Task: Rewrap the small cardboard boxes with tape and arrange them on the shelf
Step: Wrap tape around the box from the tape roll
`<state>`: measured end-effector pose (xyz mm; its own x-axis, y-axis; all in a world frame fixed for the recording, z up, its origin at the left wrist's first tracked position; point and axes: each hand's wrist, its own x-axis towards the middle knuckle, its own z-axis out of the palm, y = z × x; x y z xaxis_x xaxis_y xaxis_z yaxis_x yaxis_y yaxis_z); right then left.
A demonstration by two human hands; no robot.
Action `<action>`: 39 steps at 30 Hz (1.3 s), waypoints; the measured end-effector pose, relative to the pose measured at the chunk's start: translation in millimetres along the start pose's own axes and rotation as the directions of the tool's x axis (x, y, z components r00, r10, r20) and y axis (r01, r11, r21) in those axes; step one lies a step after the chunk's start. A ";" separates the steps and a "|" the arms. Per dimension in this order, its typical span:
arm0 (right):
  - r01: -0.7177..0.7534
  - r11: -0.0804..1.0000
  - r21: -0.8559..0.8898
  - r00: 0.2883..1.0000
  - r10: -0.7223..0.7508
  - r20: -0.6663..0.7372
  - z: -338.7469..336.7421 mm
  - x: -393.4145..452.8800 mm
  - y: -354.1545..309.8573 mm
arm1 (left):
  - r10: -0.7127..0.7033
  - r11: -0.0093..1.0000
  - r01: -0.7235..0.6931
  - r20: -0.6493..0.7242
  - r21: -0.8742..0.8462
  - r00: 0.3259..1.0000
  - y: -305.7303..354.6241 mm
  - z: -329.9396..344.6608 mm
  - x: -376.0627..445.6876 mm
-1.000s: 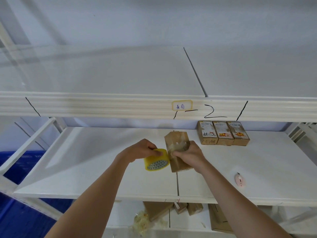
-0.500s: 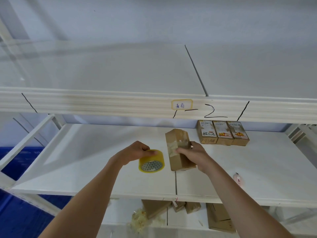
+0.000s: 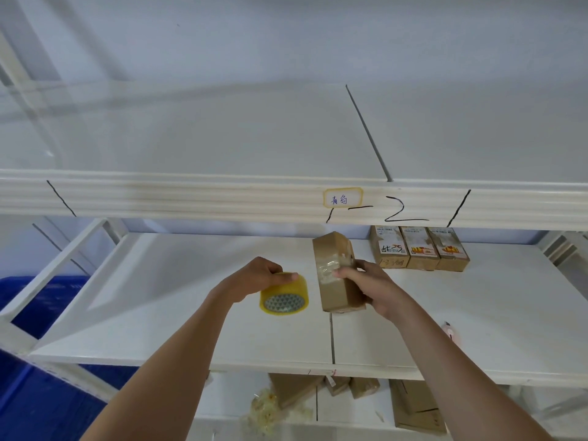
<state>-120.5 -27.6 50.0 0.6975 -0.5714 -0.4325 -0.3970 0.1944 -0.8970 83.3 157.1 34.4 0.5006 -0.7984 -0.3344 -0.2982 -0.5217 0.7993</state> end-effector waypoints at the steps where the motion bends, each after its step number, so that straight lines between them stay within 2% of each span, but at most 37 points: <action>1: -0.003 1.000 0.006 1.000 0.003 0.001 -3.6 -0.2 -0.3 | 0.047 0.998 -0.046 0.026 -0.041 0.999 -1.5 -2.2 -1.6; 3: -0.007 1.000 0.001 1.000 0.007 0.009 -10.3 -1.3 -0.4 | 0.088 0.992 -0.082 0.070 -0.092 0.994 -4.2 -6.4 -4.5; 6: -0.011 1.000 0.002 0.998 0.011 0.055 -12.6 -4.3 -1.5 | 0.056 0.997 -0.050 0.092 -0.064 0.994 -2.7 -8.0 -2.9; 9: -0.007 1.000 0.008 0.996 0.006 0.090 -6.9 -7.9 -2.1 | -0.010 0.999 0.009 0.022 0.035 1.000 1.6 -3.6 4.9; 15: 0.022 0.997 0.074 0.992 -0.031 0.122 -1.8 -9.4 -1.2 | -0.039 0.975 0.058 -0.091 0.216 0.995 0.9 -0.1 11.3; 18: 0.028 0.989 0.144 0.985 -0.052 0.164 1.9 -11.8 -1.1 | -0.047 0.975 0.066 -0.095 0.211 0.994 6.4 4.1 10.6; 23: -0.064 0.961 0.269 0.975 0.002 0.222 11.0 -14.4 10.0 | -0.055 0.977 0.057 -0.014 0.204 0.998 21.4 11.2 10.2; 29: -0.133 0.905 0.404 0.961 0.019 0.275 21.9 -16.6 12.0 | -0.056 0.981 0.058 -0.013 0.188 0.998 23.7 12.8 9.4; 32: -0.118 0.898 0.423 0.965 0.003 0.263 21.4 -16.6 13.7 | -0.056 0.975 0.062 -0.036 0.215 0.998 22.0 12.8 8.7; 36: -0.042 0.939 0.342 0.976 -0.034 0.214 18.8 -8.5 13.2 | -0.028 0.959 0.058 -0.111 0.276 0.993 17.0 11.0 7.3; 39: -0.024 0.994 0.102 0.983 0.005 0.184 30.7 -8.8 5.7 | -0.007 0.942 0.057 -0.152 0.332 0.988 21.1 14.1 6.3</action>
<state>-110.6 3.0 45.9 0.7935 -0.4140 -0.4461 -0.3505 0.2884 -0.8911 68.7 136.8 42.2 0.6201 -0.7401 -0.2601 -0.5217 -0.6367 0.5678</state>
